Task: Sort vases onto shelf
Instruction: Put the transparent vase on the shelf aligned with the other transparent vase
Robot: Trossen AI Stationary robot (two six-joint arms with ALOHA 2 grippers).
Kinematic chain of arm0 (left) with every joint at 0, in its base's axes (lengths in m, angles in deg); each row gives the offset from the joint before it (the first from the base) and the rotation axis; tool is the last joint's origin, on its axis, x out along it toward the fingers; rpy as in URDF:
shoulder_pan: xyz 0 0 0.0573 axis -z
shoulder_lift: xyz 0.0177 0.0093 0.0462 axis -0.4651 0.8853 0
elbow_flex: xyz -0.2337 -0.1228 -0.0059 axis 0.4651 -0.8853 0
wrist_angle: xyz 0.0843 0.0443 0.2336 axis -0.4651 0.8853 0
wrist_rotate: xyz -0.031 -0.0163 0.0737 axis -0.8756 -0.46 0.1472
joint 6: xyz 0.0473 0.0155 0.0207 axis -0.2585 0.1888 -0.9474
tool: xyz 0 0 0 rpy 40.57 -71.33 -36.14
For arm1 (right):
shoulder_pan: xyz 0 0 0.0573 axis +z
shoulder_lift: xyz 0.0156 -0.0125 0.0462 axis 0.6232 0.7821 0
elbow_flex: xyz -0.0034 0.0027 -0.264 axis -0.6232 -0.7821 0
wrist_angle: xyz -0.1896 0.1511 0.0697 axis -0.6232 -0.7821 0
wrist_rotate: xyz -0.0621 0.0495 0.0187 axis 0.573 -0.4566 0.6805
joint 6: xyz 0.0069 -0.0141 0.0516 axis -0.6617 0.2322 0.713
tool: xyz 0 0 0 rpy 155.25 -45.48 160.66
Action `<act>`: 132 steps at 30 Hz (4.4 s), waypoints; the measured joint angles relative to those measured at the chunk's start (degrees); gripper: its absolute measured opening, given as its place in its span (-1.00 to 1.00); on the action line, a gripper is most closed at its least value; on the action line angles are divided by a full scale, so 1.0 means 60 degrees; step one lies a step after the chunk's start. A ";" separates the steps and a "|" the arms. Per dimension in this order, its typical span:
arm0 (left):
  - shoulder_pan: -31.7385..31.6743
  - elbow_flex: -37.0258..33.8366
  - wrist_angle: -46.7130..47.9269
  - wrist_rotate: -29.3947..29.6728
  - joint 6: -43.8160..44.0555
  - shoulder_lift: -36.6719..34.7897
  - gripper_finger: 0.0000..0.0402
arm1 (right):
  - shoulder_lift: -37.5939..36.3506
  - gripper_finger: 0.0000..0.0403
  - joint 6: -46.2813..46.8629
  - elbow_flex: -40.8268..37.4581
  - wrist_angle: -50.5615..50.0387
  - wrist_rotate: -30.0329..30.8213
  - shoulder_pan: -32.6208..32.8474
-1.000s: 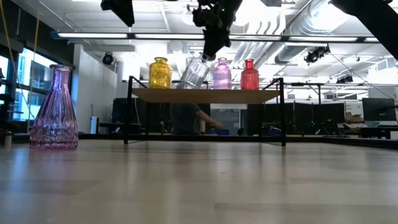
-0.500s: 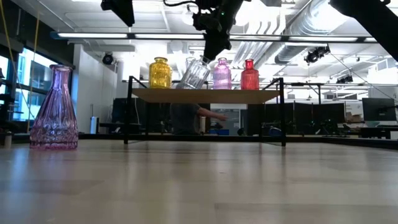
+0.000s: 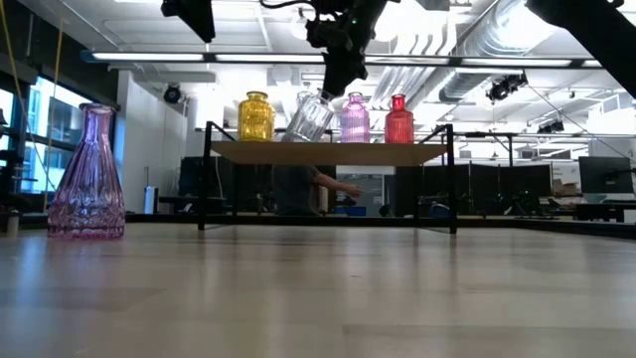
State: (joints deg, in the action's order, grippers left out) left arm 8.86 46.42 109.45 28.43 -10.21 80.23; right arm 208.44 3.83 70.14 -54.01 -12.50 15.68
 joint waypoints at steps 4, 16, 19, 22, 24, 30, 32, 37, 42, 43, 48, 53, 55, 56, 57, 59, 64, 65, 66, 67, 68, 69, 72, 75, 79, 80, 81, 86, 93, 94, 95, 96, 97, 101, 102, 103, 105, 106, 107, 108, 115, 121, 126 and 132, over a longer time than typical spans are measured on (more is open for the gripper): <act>0.0000 0.0000 0.0000 0.0000 0.0000 0.0000 -0.59 | 0.0022 -0.90 0.0004 -0.0011 0.0333 0.0015 0.0000; 0.0000 0.0000 0.0004 0.0000 -0.0004 0.0000 -0.59 | 0.0022 -0.90 -0.0098 -0.0011 0.0190 0.0015 0.0000; 0.0000 0.0000 0.0004 0.0000 -0.0013 0.0000 -0.59 | 0.0022 -0.90 -0.0102 -0.0011 0.0194 0.0015 0.0003; 0.0000 0.0000 0.0004 0.0000 -0.0076 0.0000 -0.59 | 0.0022 -0.90 -0.0165 -0.0011 0.0208 0.0015 0.0004; 0.0000 0.0000 0.0004 0.0000 -0.0076 0.0000 -0.59 | 0.0022 -0.90 -0.0171 -0.0011 0.0208 0.0015 0.0004; 0.0002 0.0000 0.0004 0.0000 -0.0076 0.0000 -0.59 | 0.0018 -0.89 -0.0175 -0.0011 0.0212 0.0011 0.0004; 0.0001 0.0000 0.0004 0.0000 -0.0076 0.0000 -0.59 | 0.0018 -0.89 -0.0246 -0.0011 0.0212 0.0011 0.0004; 0.0000 0.0000 0.0004 0.0000 -0.0076 0.0000 -0.59 | 0.0018 -0.89 -0.0423 -0.0011 0.0246 0.0011 0.0007; 0.0000 0.0000 0.0004 0.0000 -0.0076 0.0000 -0.59 | 0.0018 -0.89 -0.0423 -0.0011 0.0288 0.0011 0.0007; 0.0001 0.0000 0.0004 0.0000 -0.0076 0.0000 -0.59 | 0.0018 -0.89 -0.0423 -0.0011 0.0285 0.0011 0.0007; 0.0003 0.0000 0.0004 0.0000 -0.0076 0.0000 -0.59 | 0.0015 -0.89 -0.0353 -0.0011 0.0268 0.0011 0.0007; 0.0002 0.0000 0.0004 -0.0002 -0.0082 0.0000 -0.59 | 0.0007 -0.89 -0.0382 -0.0011 0.0163 0.0010 0.0007; 0.0001 0.0000 0.0004 -0.0001 -0.0084 0.0000 -0.59 | 0.0001 -0.89 -0.0386 -0.0011 0.0139 0.0011 0.0007; 0.0004 0.0000 0.0004 0.0000 -0.0084 0.0000 -0.59 | 0.0000 -0.89 -0.0386 -0.0011 0.0139 0.0011 0.0007; 0.0004 0.0000 0.0004 0.0000 -0.0084 0.0000 -0.59 | 0.0000 -0.89 -0.0390 -0.0011 0.0141 0.0011 0.0007; 0.0004 0.0000 0.0004 0.0000 -0.0094 0.0000 -0.59 | 0.0000 -0.89 -0.0403 -0.0011 0.0139 0.0011 0.0007; 0.0004 0.0000 0.0007 0.0000 -0.0249 0.0000 -0.59 | 0.0000 -0.89 -0.0423 -0.0011 0.0139 0.0303 0.0007; 0.0004 0.0000 0.0007 -0.0001 -0.0256 0.0000 -0.59 | 0.0000 -0.89 -0.0423 -0.0011 0.0137 0.0363 0.0007; 0.0004 0.0000 0.0007 -0.0001 -0.0259 0.0000 -0.59 | 0.0000 -0.89 -0.0423 -0.0011 0.0135 0.0362 0.0007; 0.0004 0.0000 0.0007 0.0000 -0.0259 0.0000 -0.59 | 0.0000 -0.89 -0.0423 -0.0011 0.0135 0.0353 0.0007; 0.0004 0.0000 0.0007 0.0000 -0.0259 0.0000 -0.59 | 0.0000 -0.89 -0.0423 -0.0011 0.0135 0.0357 0.0007; 0.0004 0.0000 0.0007 -0.0002 -0.0259 0.0000 -0.59 | 0.0000 -0.89 -0.0423 -0.0011 0.0135 0.0357 0.0007; 0.0004 0.0000 0.0007 0.0000 -0.0259 0.0000 -0.59 | 0.0000 -0.89 -0.0423 -0.0008 0.0139 0.0357 0.0007; 0.0002 0.0000 0.0007 -0.0001 -0.0260 0.0000 -0.59 | 0.0000 -0.89 -0.0345 -0.0007 0.0155 0.0408 0.0007; 0.0004 0.0000 0.0007 0.0000 -0.0259 0.0000 -0.59 | 0.0000 -0.89 -0.0160 -0.0007 0.0208 0.0366 0.0007; 0.0004 0.0000 0.0007 -0.0002 -0.0259 0.0000 -0.59 | 0.0000 -0.89 -0.0169 -0.0007 0.0205 0.0349 0.0007; 0.0004 0.0000 0.0007 0.0000 -0.0261 0.0000 -0.59 | 0.0000 -0.89 -0.0175 -0.0007 0.0208 0.0346 0.0007; 0.0002 0.0000 0.0007 0.0000 -0.0342 0.0000 -0.59 | 0.0000 -0.89 -0.0359 -0.0007 0.0208 0.0346 0.0015; 0.0004 0.0000 0.0007 -0.0002 -0.0339 0.0000 -0.59 | 0.0000 -0.89 -0.0499 -0.0007 0.0219 0.0331 0.0015; 0.0004 0.0000 0.0007 0.0000 -0.0339 0.0000 -0.59 | 0.0000 -0.87 -0.0591 -0.0007 0.0222 0.0331 0.0015; 0.0004 0.0000 0.0007 0.0000 -0.0339 0.0000 -0.59 | 0.0000 -0.85 -0.0639 -0.0007 0.0240 0.0331 0.0015; 0.0003 0.0000 0.0005 0.0000 -0.0339 0.0000 -0.59 | 0.0000 -0.82 -0.0659 -0.0007 0.0291 0.0328 0.0015; 0.0004 0.0000 0.0007 0.0000 -0.0339 0.0000 -0.59 | 0.0000 -0.78 -0.0669 -0.0004 0.0347 0.0326 0.0015; 0.0004 0.0000 0.0007 -0.0001 -0.0339 0.0000 -0.59 | 0.0000 -0.59 -0.0432 0.0004 0.0470 0.0328 0.0015; 0.0004 0.0000 0.0007 0.0000 -0.0339 0.0000 -0.59 | 0.0000 -0.56 -0.0375 0.0004 0.0460 0.0331 0.0015; 0.0004 0.0000 0.0007 0.0000 -0.0339 0.0000 -0.59 | 0.0000 -0.54 -0.0353 0.0004 0.0460 0.0328 0.0015; 0.0003 0.0000 0.0007 0.0000 -0.0339 0.0000 -0.59 | 0.0000 -0.52 -0.0345 0.0004 0.0460 0.0328 0.0015; 0.0004 0.0000 0.0007 0.0000 -0.0355 0.0000 -0.59 | 0.0000 -0.52 -0.0345 0.0004 0.0460 0.0328 0.0015; 0.0004 0.0000 0.0007 0.0000 -0.0427 0.0000 -0.59 | 0.0002 -0.51 -0.0346 0.0004 0.0470 0.0328 0.0017; 0.0004 0.0000 0.0006 0.0000 -0.0499 0.0000 -0.59 | 0.0026 -0.51 -0.0332 0.0004 0.0514 0.0328 0.0025; 0.0000 0.0000 0.0007 0.0000 -0.0510 0.0000 -0.59 | 0.0131 -0.51 -0.0080 0.0004 0.0956 0.0016 0.0037; 0.0004 0.0000 0.0005 0.0000 -0.0521 0.0000 -0.59 | 0.0142 -0.51 0.0089 0.0004 0.1077 -0.0082 0.0080; 0.0002 0.0000 0.0005 0.0000 -0.0517 0.0000 -0.59 | 0.0146 -0.51 0.0091 0.0000 0.1228 -0.0042 0.0087; 0.0004 0.0000 0.0004 0.0000 -0.0517 0.0000 -0.59 | 0.0235 -0.51 0.0139 0.0000 0.1551 0.0076 0.0087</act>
State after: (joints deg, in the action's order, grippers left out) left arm 8.89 46.42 109.48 28.43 -13.32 80.23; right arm 209.84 4.67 70.14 -44.71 -12.04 16.20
